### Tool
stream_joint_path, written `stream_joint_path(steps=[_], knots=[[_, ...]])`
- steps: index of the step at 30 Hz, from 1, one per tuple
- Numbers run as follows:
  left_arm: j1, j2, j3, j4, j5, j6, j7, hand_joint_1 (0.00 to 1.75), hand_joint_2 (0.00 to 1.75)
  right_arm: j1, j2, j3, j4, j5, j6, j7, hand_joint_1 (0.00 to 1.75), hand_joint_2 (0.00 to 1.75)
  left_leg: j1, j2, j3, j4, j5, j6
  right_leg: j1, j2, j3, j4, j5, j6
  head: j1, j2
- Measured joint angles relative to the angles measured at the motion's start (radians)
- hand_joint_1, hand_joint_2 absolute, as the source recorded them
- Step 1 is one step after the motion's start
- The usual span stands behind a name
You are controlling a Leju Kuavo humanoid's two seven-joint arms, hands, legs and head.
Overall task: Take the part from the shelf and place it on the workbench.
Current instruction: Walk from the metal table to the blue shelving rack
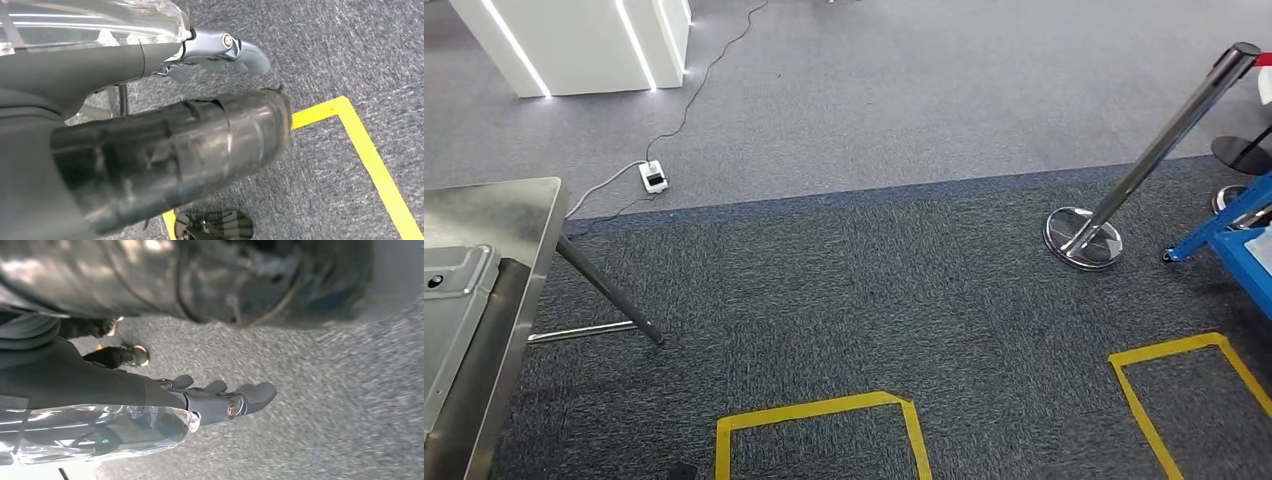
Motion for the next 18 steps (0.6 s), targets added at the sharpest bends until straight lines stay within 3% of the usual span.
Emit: stream_joint_path(steps=[2, 4, 5, 6, 7, 9, 11, 13, 14, 16, 18], knots=[[0.002, 0.000, 0.001, 0.000, 0.001, -0.003, -0.002, 0.00, 0.00, -0.002, 0.000, 0.000, 0.000, 0.002, 0.000, 0.000, 0.00, 0.00, 0.000, 0.025, 0.003, -0.007, 0.003, 0.009, 0.000, -0.052, -0.046, 0.095, -0.054, 0.007, 0.002, 0.000], [0.005, 0.000, 0.002, 0.000, 0.001, -0.006, -0.002, 0.00, 0.00, -0.003, 0.000, 0.000, 0.000, 0.005, 0.000, 0.000, 0.00, 0.00, -0.003, 0.052, 0.004, -0.006, 0.000, 0.011, -0.004, -0.073, -0.106, 0.212, -0.099, 0.014, 0.002, 0.000], [0.005, 0.000, 0.002, 0.000, 0.002, -0.008, -0.003, 0.00, 0.00, -0.003, 0.000, 0.000, 0.000, 0.006, 0.000, 0.001, 0.00, 0.00, -0.004, 0.066, 0.005, -0.006, -0.002, 0.011, -0.006, -0.079, -0.118, 0.235, -0.098, 0.016, 0.002, 0.000], [0.005, 0.000, 0.002, 0.000, 0.002, -0.009, -0.003, 0.00, 0.00, -0.002, 0.000, 0.000, 0.000, 0.008, 0.000, 0.002, 0.00, 0.00, -0.004, 0.078, 0.008, -0.006, -0.005, 0.010, -0.008, -0.084, -0.109, 0.217, -0.077, 0.018, 0.002, 0.000], [0.005, 0.000, 0.002, 0.000, 0.002, -0.010, -0.003, 0.00, 0.00, -0.002, 0.000, 0.000, 0.000, 0.009, 0.000, 0.003, 0.00, 0.00, -0.004, 0.089, 0.012, -0.006, -0.008, 0.008, -0.009, -0.094, -0.079, 0.162, -0.043, 0.017, 0.002, 0.000], [0.004, 0.000, 0.002, 0.000, 0.002, -0.011, -0.004, 0.00, 0.00, -0.002, 0.000, 0.000, 0.000, 0.012, 0.001, 0.006, 0.00, 0.00, -0.007, 0.108, 0.021, -0.005, -0.016, 0.000, -0.003, -0.138, -0.011, 0.029, 0.008, 0.010, 0.002, 0.000], [0.003, 0.000, 0.002, 0.000, 0.002, -0.012, -0.006, 0.00, 0.00, -0.004, 0.000, 0.001, 0.000, 0.014, 0.002, 0.007, 0.00, 0.00, -0.012, 0.126, 0.028, -0.004, -0.023, -0.010, 0.007, -0.162, 0.015, -0.027, 0.017, -0.001, 0.002, 0.000], [0.001, 0.000, 0.002, 0.000, 0.002, -0.015, -0.010, 0.00, 0.00, -0.004, 0.000, 0.002, 0.000, 0.015, 0.003, 0.007, 0.00, 0.00, -0.013, 0.144, 0.034, -0.006, -0.028, -0.020, 0.011, -0.142, 0.014, -0.030, 0.017, -0.012, 0.002, 0.000], [-0.001, 0.000, 0.002, 0.000, 0.002, -0.016, -0.012, 0.00, 0.00, -0.003, 0.000, 0.003, 0.000, 0.016, 0.005, 0.007, 0.00, 0.00, -0.011, 0.141, 0.036, -0.001, -0.034, -0.025, 0.009, -0.131, 0.016, -0.034, 0.019, -0.017, 0.002, 0.000], [-0.002, 0.000, 0.002, 0.000, 0.002, -0.019, -0.018, 0.00, 0.00, -0.005, 0.000, 0.006, 0.000, 0.018, 0.010, 0.007, 0.00, 0.00, -0.007, 0.100, 0.014, 0.058, -0.076, -0.033, 0.003, -0.110, 0.022, -0.043, 0.022, -0.028, 0.001, 0.000], [0.001, 0.000, 0.002, 0.000, 0.003, -0.023, -0.022, 0.00, 0.00, -0.007, 0.000, 0.008, 0.000, 0.022, 0.016, 0.007, 0.00, 0.00, -0.006, 0.053, -0.048, 0.189, -0.142, -0.036, 0.003, -0.088, 0.022, -0.043, 0.022, -0.037, 0.001, 0.000]])
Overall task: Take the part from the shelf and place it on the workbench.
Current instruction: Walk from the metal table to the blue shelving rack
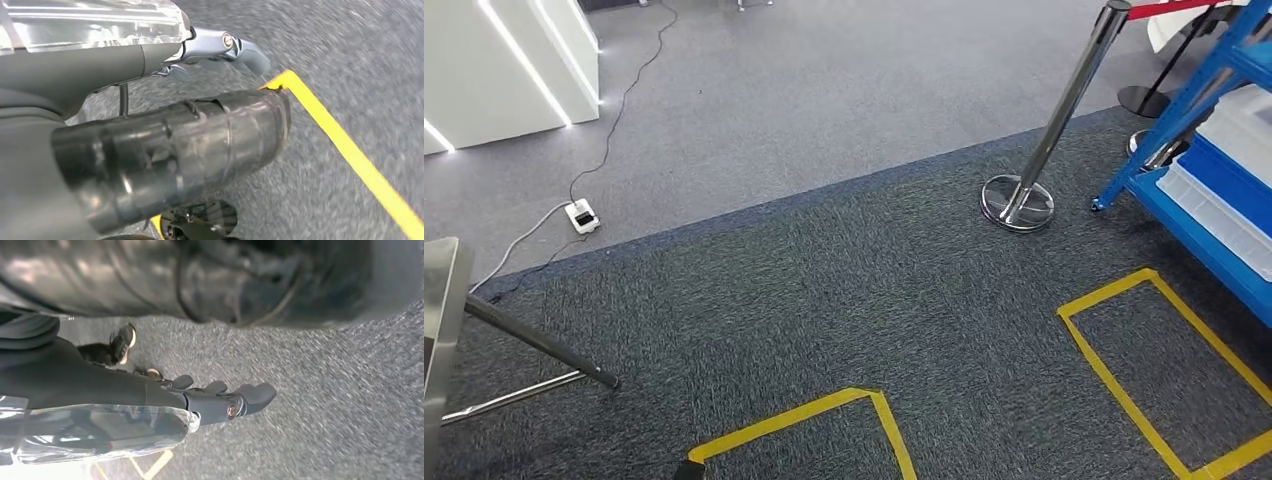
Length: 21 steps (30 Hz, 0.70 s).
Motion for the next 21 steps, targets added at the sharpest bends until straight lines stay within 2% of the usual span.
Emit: stream_joint_path(steps=[1, 2, 3, 4, 5, 6, 7, 8, 12, 13, 14, 15, 17, 18, 19, 20, 21], knots=[[0.002, 0.000, 0.000, 0.000, 0.000, -0.002, -0.001, 0.00, 0.00, -0.001, 0.000, 0.001, 0.000, 0.002, 0.002, 0.000, 0.00, 0.00, 0.000, -0.009, -0.031, 0.061, -0.020, 0.000, 0.001, 0.014, 0.000, 0.001, -0.001, -0.002, 0.000, 0.000], [0.004, 0.000, 0.000, 0.000, 0.000, -0.002, -0.002, 0.00, 0.00, 0.000, 0.000, 0.002, 0.000, 0.004, 0.002, 0.000, 0.00, 0.00, 0.000, -0.014, -0.049, 0.092, -0.020, 0.000, 0.002, 0.029, 0.000, 0.003, -0.001, -0.003, 0.000, 0.000], [0.005, 0.000, 0.000, 0.000, 0.000, -0.003, -0.003, 0.00, 0.00, 0.000, 0.000, 0.002, 0.000, 0.005, 0.003, 0.000, 0.00, 0.00, 0.000, -0.018, -0.051, 0.085, 0.000, 0.002, 0.002, 0.044, 0.002, 0.005, -0.002, -0.003, 0.000, 0.000], [0.005, 0.000, 0.000, 0.000, 0.000, -0.003, -0.003, 0.00, 0.00, 0.000, 0.000, 0.002, 0.000, 0.006, 0.003, 0.000, 0.00, 0.00, 0.000, -0.024, -0.035, 0.040, 0.038, 0.004, 0.002, 0.059, 0.003, 0.007, -0.002, -0.003, 0.000, 0.000], [0.005, 0.001, 0.000, 0.000, 0.001, -0.003, -0.004, 0.00, 0.00, 0.000, 0.000, 0.003, 0.000, 0.007, 0.003, 0.000, 0.00, 0.00, 0.000, -0.043, -0.009, -0.027, 0.080, 0.008, 0.001, 0.072, 0.004, 0.008, -0.003, -0.002, 0.000, 0.000], [0.005, 0.002, 0.000, 0.000, 0.001, -0.004, -0.004, 0.00, 0.00, 0.000, 0.000, 0.004, 0.000, 0.008, 0.004, 0.001, 0.00, 0.00, 0.000, -0.064, 0.015, -0.088, 0.110, 0.012, 0.001, 0.082, 0.005, 0.010, -0.004, 0.000, 0.000, 0.000], [0.006, 0.002, 0.000, 0.000, 0.002, -0.004, -0.004, 0.00, 0.00, 0.000, 0.000, 0.005, 0.000, 0.009, 0.004, 0.001, 0.00, 0.00, 0.000, -0.084, 0.031, -0.131, 0.129, 0.015, 0.001, 0.089, 0.004, 0.011, -0.004, 0.001, 0.000, 0.000], [0.006, 0.003, 0.000, 0.000, 0.002, -0.004, -0.004, 0.00, 0.00, 0.000, 0.000, 0.005, 0.000, 0.009, 0.004, 0.001, 0.00, 0.00, 0.000, -0.100, 0.038, -0.152, 0.135, 0.017, 0.001, 0.092, 0.003, 0.012, -0.004, 0.002, 0.000, 0.000], [0.006, 0.004, 0.000, 0.000, 0.002, -0.004, -0.005, 0.00, 0.00, -0.001, 0.000, 0.006, 0.000, 0.010, 0.004, 0.001, 0.00, 0.00, 0.000, -0.102, 0.041, -0.160, 0.131, 0.018, 0.003, 0.099, 0.000, 0.015, -0.005, 0.006, 0.000, 0.000], [0.005, 0.004, 0.000, 0.000, 0.003, -0.004, -0.005, 0.00, 0.00, -0.001, 0.000, 0.007, 0.000, 0.010, 0.005, 0.001, 0.00, 0.00, -0.001, -0.099, 0.043, -0.165, 0.130, 0.018, 0.002, 0.106, -0.003, 0.016, -0.004, 0.011, 0.000, 0.000], [0.003, 0.003, 0.001, 0.000, 0.003, -0.005, -0.006, 0.00, 0.00, 0.000, 0.000, 0.007, 0.000, 0.010, 0.004, 0.001, 0.00, 0.00, 0.001, -0.086, 0.048, -0.176, 0.132, 0.024, 0.002, 0.100, -0.009, 0.024, -0.008, 0.020, 0.001, 0.000], [0.002, 0.003, 0.001, 0.000, 0.003, -0.005, -0.006, 0.00, 0.00, 0.002, 0.000, 0.008, 0.000, 0.011, 0.004, 0.002, 0.00, 0.00, 0.002, -0.066, 0.053, -0.186, 0.135, 0.032, 0.001, 0.082, -0.029, 0.058, -0.028, 0.030, 0.001, 0.000], [0.004, 0.002, 0.001, 0.000, 0.002, -0.005, -0.007, 0.00, 0.00, 0.004, 0.000, 0.008, 0.000, 0.012, 0.004, 0.002, 0.00, 0.00, 0.004, -0.021, 0.060, -0.198, 0.140, 0.047, -0.002, 0.030, -0.091, 0.180, -0.090, 0.048, 0.002, 0.000], [0.005, 0.002, 0.001, 0.000, 0.001, -0.005, -0.007, 0.00, 0.00, 0.003, 0.000, 0.009, 0.000, 0.013, 0.004, 0.003, 0.00, 0.00, 0.004, -0.005, 0.060, -0.198, 0.139, 0.049, -0.005, 0.015, -0.125, 0.246, -0.116, 0.053, 0.002, 0.000], [0.005, 0.002, 0.001, 0.000, 0.001, -0.005, -0.007, 0.00, 0.00, 0.003, 0.000, 0.009, 0.000, 0.014, 0.005, 0.003, 0.00, 0.00, 0.003, 0.009, 0.062, -0.198, 0.137, 0.048, -0.009, 0.010, -0.140, 0.275, -0.118, 0.057, 0.002, 0.000], [0.005, 0.002, 0.001, 0.000, 0.001, -0.006, -0.007, 0.00, 0.00, 0.004, -0.001, 0.009, 0.000, 0.014, 0.005, 0.004, 0.00, 0.00, 0.004, 0.022, 0.064, -0.198, 0.134, 0.047, -0.012, 0.005, -0.134, 0.265, -0.100, 0.060, 0.002, 0.000], [0.004, 0.002, 0.001, 0.000, 0.001, -0.006, -0.007, 0.00, 0.00, 0.005, -0.001, 0.009, 0.000, 0.016, 0.005, 0.004, 0.00, 0.00, 0.004, 0.033, 0.068, -0.198, 0.131, 0.045, -0.014, -0.003, -0.109, 0.218, -0.069, 0.061, 0.002, 0.000]])
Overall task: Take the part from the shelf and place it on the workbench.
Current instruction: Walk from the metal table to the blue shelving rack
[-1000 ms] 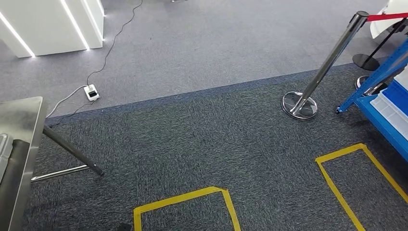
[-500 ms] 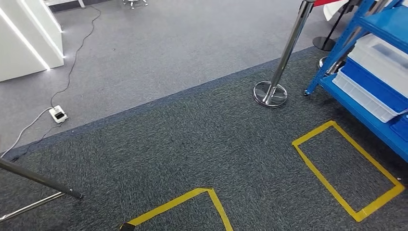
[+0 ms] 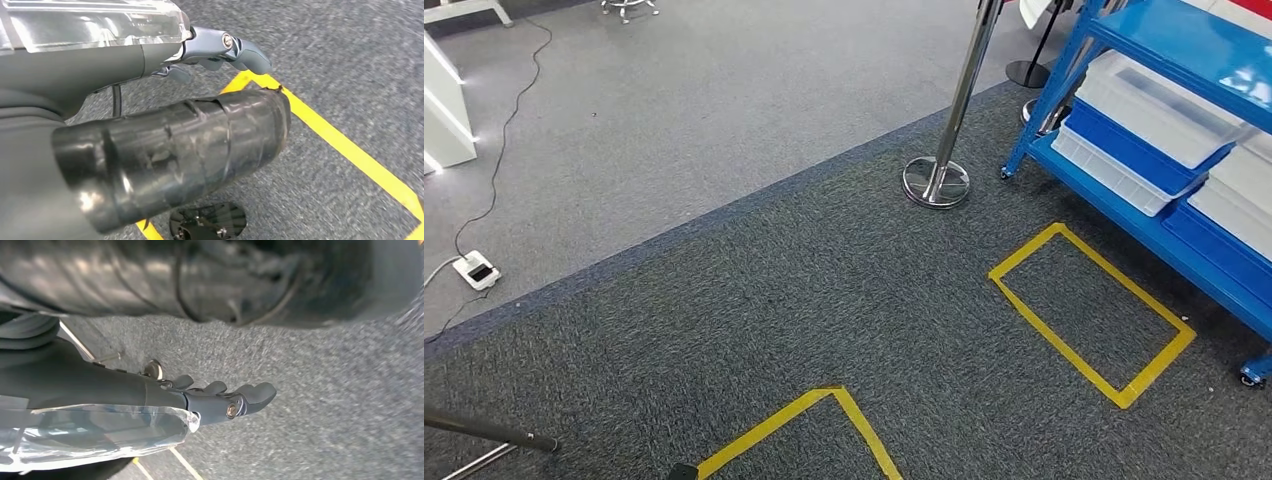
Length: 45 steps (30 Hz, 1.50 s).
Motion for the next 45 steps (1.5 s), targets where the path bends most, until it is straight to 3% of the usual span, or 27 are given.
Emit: stream_joint_path(steps=[2, 4, 6, 7, 9, 11, 13, 14, 15, 16, 18, 19, 21, 23, 26, 28, 29, 30, 32, 33, 35, 37, 39, 41, 43, 44, 45], knots=[[0.000, 0.000, 0.000, 0.000, -0.001, 0.000, 0.000, 0.00, 0.00, 0.000, 0.000, 0.000, 0.000, 0.004, 0.000, 0.001, 0.00, 0.00, -0.003, 0.020, 0.010, 0.001, -0.009, -0.007, 0.004, -0.045, 0.071, -0.133, 0.057, -0.005, 0.000, 0.000], [-0.001, 0.000, 0.000, 0.000, -0.001, -0.001, -0.001, 0.00, 0.00, -0.003, -0.001, 0.000, 0.000, 0.008, 0.000, 0.001, 0.00, 0.00, -0.007, 0.039, 0.016, 0.001, -0.017, -0.018, 0.014, -0.075, 0.104, -0.201, 0.069, -0.017, -0.001, 0.000], [-0.005, -0.001, 0.000, 0.000, -0.001, -0.001, -0.001, 0.00, 0.00, -0.004, -0.001, 0.000, 0.000, 0.010, 0.000, 0.001, 0.00, 0.00, -0.010, 0.059, 0.024, -0.001, -0.022, -0.028, 0.018, -0.060, 0.103, -0.206, 0.065, -0.029, -0.001, 0.000], [-0.008, -0.001, 0.000, 0.000, -0.001, -0.001, -0.001, 0.00, 0.00, -0.003, -0.001, 0.000, 0.000, 0.010, 0.000, 0.001, 0.00, 0.00, -0.008, 0.056, 0.028, 0.003, -0.029, -0.034, 0.017, -0.048, 0.105, -0.210, 0.067, -0.034, -0.001, 0.000], [-0.010, -0.001, 0.000, 0.000, -0.001, -0.002, -0.002, 0.00, 0.00, -0.004, -0.001, 0.001, 0.000, 0.011, 0.000, 0.001, 0.00, 0.00, -0.004, 0.015, 0.010, 0.057, -0.068, -0.041, 0.011, -0.026, 0.110, -0.220, 0.071, -0.049, -0.002, 0.000], [-0.007, -0.001, 0.000, 0.000, -0.001, -0.003, -0.003, 0.00, 0.00, -0.006, -0.002, 0.001, 0.000, 0.011, 0.000, 0.001, 0.00, 0.00, -0.002, -0.035, -0.051, 0.184, -0.132, -0.044, 0.009, -0.003, 0.111, -0.222, 0.073, -0.058, -0.002, 0.000], [-0.003, -0.001, 0.000, 0.000, 0.000, -0.003, -0.003, 0.00, 0.00, -0.006, -0.002, 0.001, 0.000, 0.012, 0.001, 0.001, 0.00, 0.00, -0.002, -0.048, -0.107, 0.284, -0.155, -0.046, 0.010, 0.026, 0.112, -0.220, 0.072, -0.059, -0.002, 0.000], [-0.001, -0.001, 0.000, 0.000, 0.000, -0.003, -0.002, 0.00, 0.00, -0.005, -0.002, 0.001, 0.000, 0.012, 0.001, 0.001, 0.00, 0.00, -0.002, -0.050, -0.114, 0.285, -0.137, -0.045, 0.010, 0.042, 0.113, -0.218, 0.071, -0.059, -0.002, 0.000], [-0.001, -0.001, 0.000, 0.000, 0.001, -0.003, -0.002, 0.00, 0.00, -0.005, -0.002, 0.001, 0.000, 0.013, 0.001, 0.001, 0.00, 0.00, -0.002, -0.053, -0.103, 0.245, -0.101, -0.043, 0.010, 0.057, 0.113, -0.215, 0.070, -0.058, -0.002, 0.000], [-0.001, -0.001, 0.000, 0.000, 0.001, -0.003, -0.002, 0.00, 0.00, -0.005, -0.002, 0.001, 0.000, 0.014, 0.001, 0.001, 0.00, 0.00, -0.001, -0.067, -0.079, 0.179, -0.057, -0.041, 0.010, 0.071, 0.113, -0.212, 0.069, -0.056, -0.002, 0.000], [-0.001, -0.001, 0.000, 0.000, 0.000, -0.003, 0.000, 0.00, 0.00, -0.006, -0.001, 0.001, 0.000, 0.015, 0.001, 0.001, 0.00, 0.00, 0.001, -0.103, -0.037, 0.062, -0.006, -0.035, 0.012, 0.095, 0.109, -0.204, 0.066, -0.048, -0.002, 0.000], [-0.002, -0.001, 0.000, 0.000, 0.000, -0.003, 0.000, 0.00, 0.00, -0.006, -0.001, 0.001, 0.000, 0.015, 0.001, 0.001, 0.00, 0.00, 0.001, -0.116, -0.029, 0.034, 0.001, -0.032, 0.012, 0.104, 0.105, -0.201, 0.065, -0.042, -0.002, 0.000], [-0.004, -0.002, 0.001, 0.000, -0.001, -0.003, 0.002, 0.00, 0.00, -0.002, -0.002, 0.001, 0.000, 0.016, 0.001, 0.002, 0.00, 0.00, -0.001, -0.108, -0.026, 0.025, 0.000, -0.024, 0.011, 0.120, 0.100, -0.203, 0.068, -0.028, -0.002, 0.000], [-0.005, -0.003, 0.001, 0.000, -0.001, -0.002, 0.002, 0.00, 0.00, 0.003, -0.002, 0.001, 0.000, 0.018, 0.002, 0.003, 0.00, 0.00, 0.000, -0.089, -0.020, 0.015, 0.008, -0.009, 0.009, 0.096, 0.092, -0.188, 0.058, -0.016, -0.001, 0.000], [-0.001, -0.004, 0.001, 0.000, -0.001, -0.002, 0.003, 0.00, 0.00, 0.000, -0.003, 0.001, 0.000, 0.021, 0.002, 0.004, 0.00, 0.00, 0.001, -0.053, -0.017, 0.007, 0.013, 0.004, 0.007, 0.025, 0.025, -0.046, -0.024, -0.002, 0.001, 0.000], [0.001, -0.004, 0.001, 0.000, -0.001, -0.002, 0.003, 0.00, 0.00, -0.002, -0.003, 0.001, 0.000, 0.023, 0.004, 0.004, 0.00, 0.00, 0.000, -0.026, -0.017, 0.008, 0.009, 0.004, 0.004, 0.013, -0.025, 0.055, -0.059, 0.006, 0.001, 0.000], [0.001, -0.004, 0.001, 0.000, -0.001, -0.002, 0.003, 0.00, 0.00, -0.001, -0.003, 0.001, 0.001, 0.024, 0.004, 0.004, 0.00, 0.00, 0.000, -0.013, -0.015, 0.008, 0.007, 0.003, 0.003, 0.009, -0.027, 0.060, -0.049, 0.008, 0.000, 0.000], [0.000, -0.004, 0.001, 0.000, -0.001, -0.002, 0.003, 0.00, 0.00, -0.001, -0.003, 0.001, 0.001, 0.024, 0.005, 0.004, 0.00, 0.00, 0.000, -0.002, -0.011, 0.008, 0.004, 0.001, 0.003, 0.003, -0.006, 0.022, -0.021, 0.007, 0.001, 0.000], [-0.001, -0.005, 0.001, 0.000, -0.001, -0.002, 0.003, 0.00, 0.00, 0.000, -0.003, 0.001, 0.001, 0.025, 0.008, 0.004, 0.00, 0.00, -0.003, 0.019, -0.001, 0.008, -0.005, -0.005, 0.010, -0.032, 0.068, -0.116, 0.042, -0.003, 0.001, 0.000], [-0.001, -0.005, 0.001, 0.000, -0.001, -0.002, 0.003, 0.00, 0.00, -0.001, -0.003, 0.001, 0.001, 0.025, 0.009, 0.003, 0.00, 0.00, -0.005, 0.027, 0.003, 0.008, -0.009, -0.010, 0.015, -0.049, 0.097, -0.171, 0.059, -0.011, 0.000, 0.000], [-0.003, -0.006, 0.002, 0.000, -0.001, -0.002, 0.003, 0.00, 0.00, -0.002, -0.003, 0.001, 0.001, 0.026, 0.011, 0.003, 0.00, 0.00, -0.008, 0.044, 0.009, 0.007, -0.015, -0.020, 0.025, -0.058, 0.112, -0.207, 0.060, -0.024, 0.000, 0.000], [-0.008, -0.007, 0.002, 0.000, -0.001, -0.002, 0.003, 0.00, 0.00, 0.000, -0.003, 0.001, 0.001, 0.027, 0.012, 0.004, 0.00, 0.00, -0.008, 0.053, 0.019, 0.006, -0.021, -0.030, 0.021, -0.037, 0.114, -0.215, 0.063, -0.034, 0.000, 0.000], [-0.010, -0.007, 0.002, 0.000, -0.002, -0.001, 0.003, 0.00, 0.00, -0.001, -0.003, 0.001, 0.001, 0.027, 0.012, 0.004, 0.00, 0.00, -0.006, 0.015, 0.008, 0.043, -0.050, -0.039, 0.014, -0.017, 0.121, -0.226, 0.069, -0.046, 0.000, 0.000], [-0.007, -0.007, 0.002, 0.000, -0.002, -0.001, 0.003, 0.00, 0.00, -0.003, -0.003, 0.001, 0.001, 0.027, 0.012, 0.004, 0.00, 0.00, -0.004, -0.035, -0.048, 0.160, -0.110, -0.045, 0.011, 0.004, 0.123, -0.230, 0.072, -0.053, -0.001, 0.000], [-0.002, -0.007, 0.002, 0.000, -0.002, -0.001, 0.003, 0.00, 0.00, -0.004, -0.003, 0.001, 0.001, 0.028, 0.012, 0.004, 0.00, 0.00, -0.003, -0.048, -0.111, 0.274, -0.144, -0.048, 0.011, 0.030, 0.122, -0.228, 0.071, -0.055, -0.001, 0.000], [0.000, -0.007, 0.002, 0.000, -0.002, -0.001, 0.004, 0.00, 0.00, -0.003, -0.003, 0.001, 0.001, 0.029, 0.012, 0.005, 0.00, 0.00, -0.003, -0.050, -0.121, 0.283, -0.131, -0.048, 0.012, 0.045, 0.123, -0.225, 0.070, -0.055, -0.001, 0.000], [0.000, -0.007, 0.002, 0.000, -0.001, -0.001, 0.004, 0.00, 0.00, -0.003, -0.003, 0.001, 0.001, 0.029, 0.012, 0.005, 0.00, 0.00, -0.003, -0.052, -0.113, 0.251, -0.097, -0.047, 0.011, 0.060, 0.123, -0.222, 0.069, -0.054, -0.001, 0.000]])
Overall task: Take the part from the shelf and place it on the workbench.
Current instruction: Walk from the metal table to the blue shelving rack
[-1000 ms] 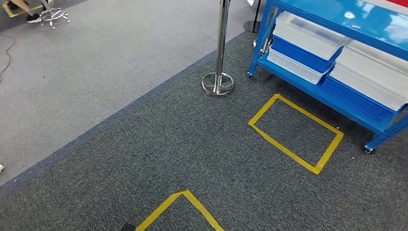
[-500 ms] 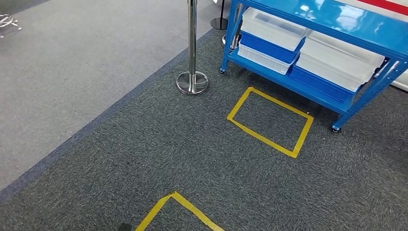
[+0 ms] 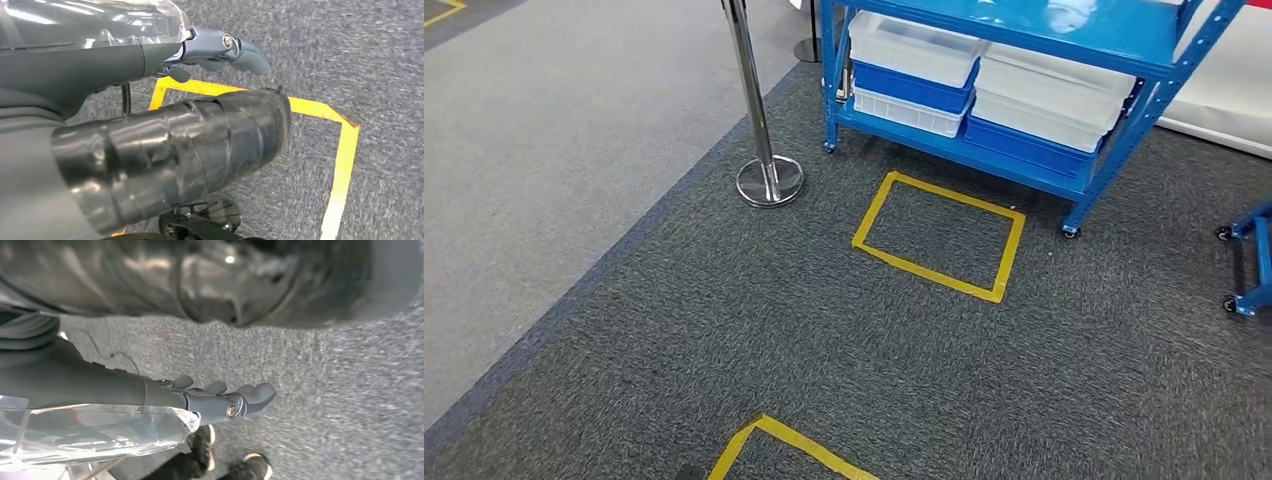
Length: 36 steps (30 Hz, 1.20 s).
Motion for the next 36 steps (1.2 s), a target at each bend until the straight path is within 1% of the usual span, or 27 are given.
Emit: stream_joint_path(steps=[1, 3, 4, 5, 7, 8, 9, 11, 12, 13, 14, 15, 17, 18, 19, 20, 22, 24, 25, 27, 28, 29, 30, 32, 33, 34, 36], knots=[[0.000, 0.000, 0.000, 0.000, 0.000, 0.000, 0.000, 0.00, 0.00, 0.000, 0.000, 0.000, 0.000, 0.000, 0.000, 0.000, 0.00, 0.00, 0.001, -0.012, 0.022, -0.062, 0.044, 0.002, 0.000, 0.014, 0.000, 0.004, -0.002, 0.002, 0.000, 0.000], [0.000, 0.001, 0.001, 0.000, 0.000, 0.001, 0.001, 0.00, 0.00, -0.002, 0.000, 0.000, 0.000, 0.000, 0.000, 0.000, 0.00, 0.00, 0.004, -0.064, 0.065, -0.180, 0.098, 0.009, 0.000, 0.040, -0.007, 0.014, -0.006, 0.009, 0.000, 0.000], [0.000, 0.001, 0.001, 0.000, 0.000, 0.001, 0.001, 0.00, 0.00, -0.002, 0.000, 0.000, 0.000, 0.001, 0.000, 0.000, 0.00, 0.00, 0.004, -0.085, 0.075, -0.209, 0.104, 0.012, -0.001, 0.050, -0.012, 0.018, -0.006, 0.015, 0.000, 0.000], [-0.001, 0.002, 0.002, 0.000, 0.000, 0.001, 0.002, 0.00, 0.00, -0.002, 0.000, 0.000, 0.000, 0.001, 0.000, 0.000, 0.00, 0.00, 0.003, -0.095, 0.077, -0.218, 0.101, 0.016, -0.002, 0.061, -0.018, 0.020, -0.005, 0.022, 0.000, 0.000], [-0.002, 0.001, 0.002, 0.000, 0.000, 0.001, 0.002, 0.00, 0.00, 0.002, 0.000, 0.000, 0.000, 0.002, 0.000, 0.001, 0.00, 0.00, 0.003, -0.074, 0.081, -0.226, 0.106, 0.027, -0.006, 0.075, -0.025, 0.020, -0.002, 0.035, 0.000, 0.000], [-0.002, 0.000, 0.002, 0.000, 0.000, 0.001, 0.002, 0.00, 0.00, 0.004, 0.000, 0.000, 0.000, 0.002, 0.000, 0.001, 0.00, 0.00, 0.005, -0.061, 0.084, -0.231, 0.110, 0.035, -0.005, 0.060, -0.029, 0.029, -0.008, 0.040, 0.001, 0.000], [-0.002, -0.001, 0.002, 0.000, 0.000, 0.001, 0.002, 0.00, 0.00, 0.004, 0.000, 0.000, 0.000, 0.003, 0.000, 0.001, 0.00, 0.00, 0.007, -0.047, 0.086, -0.237, 0.113, 0.042, -0.005, 0.035, -0.042, 0.055, -0.024, 0.044, 0.002, 0.000], [0.000, -0.001, 0.002, 0.000, 0.001, 0.001, 0.002, 0.00, 0.00, 0.002, 0.000, 0.000, 0.000, 0.003, 0.000, 0.001, 0.00, 0.00, 0.007, -0.017, 0.088, -0.241, 0.115, 0.050, -0.005, -0.024, -0.094, 0.162, -0.083, 0.052, 0.004, 0.000], [0.001, -0.001, 0.003, 0.000, 0.001, 0.001, 0.002, 0.00, 0.00, 0.000, 0.000, 0.001, 0.000, 0.003, 0.000, 0.002, 0.00, 0.00, 0.006, -0.001, 0.088, -0.241, 0.113, 0.051, -0.007, -0.037, -0.126, 0.226, -0.111, 0.057, 0.003, 0.000], [0.002, -0.001, 0.003, 0.000, 0.001, 0.001, 0.002, 0.00, 0.00, 0.000, 0.000, 0.001, 0.000, 0.003, 0.000, 0.002, 0.00, 0.00, 0.005, 0.014, 0.088, -0.241, 0.112, 0.051, -0.009, -0.044, -0.148, 0.271, -0.125, 0.061, 0.004, 0.000], [0.002, -0.001, 0.003, 0.000, 0.000, 0.001, 0.002, 0.00, 0.00, 0.000, 0.000, 0.001, 0.000, 0.003, 0.000, 0.002, 0.00, 0.00, 0.005, 0.029, 0.089, -0.241, 0.110, 0.050, -0.011, -0.049, -0.153, 0.283, -0.120, 0.063, 0.003, 0.000], [0.001, -0.001, 0.003, 0.000, 0.000, 0.001, 0.002, 0.00, 0.00, 0.001, 0.000, 0.001, 0.000, 0.004, 0.000, 0.002, 0.00, 0.00, 0.005, 0.042, 0.091, -0.240, 0.108, 0.048, -0.013, -0.054, -0.137, 0.255, -0.097, 0.064, 0.004, 0.000], [0.000, -0.002, 0.003, 0.000, 0.000, 0.001, 0.002, 0.00, 0.00, 0.002, 0.000, 0.001, 0.000, 0.004, 0.000, 0.002, 0.00, 0.00, 0.005, 0.063, 0.098, -0.241, 0.103, 0.042, -0.012, -0.084, -0.062, 0.120, -0.036, 0.059, 0.004, 0.000], [-0.001, -0.002, 0.003, 0.000, 0.000, 0.001, 0.002, 0.00, 0.00, 0.002, 0.000, 0.001, 0.000, 0.005, 0.000, 0.002, 0.00, 0.00, 0.003, 0.071, 0.101, -0.240, 0.099, 0.037, -0.008, -0.098, -0.030, 0.060, -0.017, 0.053, 0.003, 0.000], [-0.002, -0.002, 0.003, 0.000, 0.000, 0.000, 0.002, 0.00, 0.00, 0.002, 0.000, 0.001, 0.000, 0.008, -0.001, 0.004, 0.00, 0.00, 0.002, 0.078, 0.103, -0.241, 0.096, 0.031, -0.003, -0.109, -0.010, 0.023, -0.009, 0.047, 0.003, 0.000], [-0.003, -0.002, 0.003, 0.000, -0.001, -0.001, 0.001, 0.00, 0.00, 0.002, -0.001, 0.002, 0.000, 0.013, -0.001, 0.010, 0.00, 0.00, 0.000, 0.084, 0.105, -0.242, 0.094, 0.025, 0.001, -0.113, -0.005, 0.011, -0.012, 0.041, 0.003, 0.000], [-0.007, -0.003, 0.003, 0.000, -0.003, -0.011, -0.004, 0.00, 0.00, 0.004, -0.001, 0.004, 0.000, 0.026, -0.001, 0.025, 0.00, 0.00, -0.001, 0.091, 0.112, -0.244, 0.091, 0.013, 0.001, -0.100, -0.005, 0.008, -0.010, 0.029, 0.003, 0.000], [-0.008, -0.003, 0.003, 0.000, -0.003, -0.025, -0.012, 0.00, 0.00, 0.004, -0.001, 0.006, 0.000, 0.035, 0.004, 0.038, 0.00, 0.00, 0.001, 0.066, 0.105, -0.215, 0.067, 0.003, -0.004, -0.091, 0.001, -0.003, -0.005, 0.017, 0.002, 0.000], [-0.008, -0.003, 0.003, 0.000, -0.003, -0.030, -0.015, 0.00, 0.00, 0.003, -0.001, 0.006, 0.000, 0.037, 0.007, 0.042, 0.00, 0.00, 0.003, 0.045, 0.085, -0.170, 0.040, 0.000, -0.006, -0.087, 0.003, -0.007, -0.003, 0.011, 0.002, 0.000], [-0.003, -0.002, 0.003, 0.000, -0.002, -0.036, -0.017, 0.00, 0.00, 0.001, 0.000, 0.007, 0.000, 0.039, 0.011, 0.047, 0.00, 0.00, 0.004, 0.011, 0.023, -0.039, -0.023, -0.004, -0.004, -0.079, 0.005, -0.007, -0.005, 0.005, 0.001, 0.000], [0.000, -0.001, 0.003, 0.000, -0.002, -0.039, -0.018, 0.00, 0.00, 0.000, 0.000, 0.008, 0.000, 0.039, 0.014, 0.048, 0.00, 0.00, 0.005, 0.006, -0.005, 0.015, -0.037, -0.005, -0.003, -0.073, 0.006, -0.006, -0.006, 0.003, 0.001, 0.000], [0.002, -0.001, 0.003, 0.000, -0.002, -0.042, -0.021, 0.00, 0.00, 0.000, 0.000, 0.009, 0.000, 0.040, 0.016, 0.050, 0.00, 0.00, 0.005, 0.004, -0.021, 0.037, -0.032, -0.006, -0.002, -0.067, 0.007, -0.004, -0.008, 0.001, 0.001, 0.000], [0.003, 0.000, 0.003, 0.000, -0.002, -0.047, -0.023, 0.00, 0.00, -0.001, 0.000, 0.010, 0.000, 0.040, 0.020, 0.052, 0.00, 0.00, 0.005, 0.003, -0.019, 0.022, -0.005, -0.005, -0.001, -0.061, 0.009, -0.002, -0.011, 0.001, 0.001, 0.000], [0.002, 0.002, 0.003, 0.000, -0.002, -0.052, -0.028, 0.00, 0.00, -0.001, 0.000, 0.012, 0.001, 0.043, 0.028, 0.055, 0.00, 0.00, 0.005, 0.002, 0.025, -0.095, 0.073, 0.000, -0.001, -0.051, 0.012, 0.006, -0.020, 0.005, 0.001, 0.000], [0.001, 0.003, 0.003, 0.000, -0.003, -0.053, -0.029, 0.00, 0.00, -0.001, 0.000, 0.014, 0.001, 0.045, 0.033, 0.056, 0.00, 0.00, 0.003, 0.002, 0.049, -0.157, 0.096, 0.005, 0.000, -0.048, 0.012, 0.011, -0.025, 0.010, 0.001, 0.000], [0.000, 0.004, 0.003, 0.000, -0.003, -0.053, -0.030, 0.00, 0.00, -0.002, 0.000, 0.015, 0.002, 0.047, 0.038, 0.057, 0.00, 0.00, 0.001, 0.001, 0.065, -0.198, 0.106, 0.011, 0.001, -0.045, 0.011, 0.014, -0.029, 0.015, 0.002, 0.000], [-0.001, 0.005, 0.003, 0.000, -0.004, -0.053, -0.032, 0.00, 0.00, -0.002, 0.001, 0.017, 0.003, 0.051, 0.048, 0.057, 0.00, 0.00, -0.002, 0.000, 0.074, -0.226, 0.098, 0.023, 0.003, -0.043, 0.011, 0.021, -0.027, 0.029, 0.002, 0.000]])
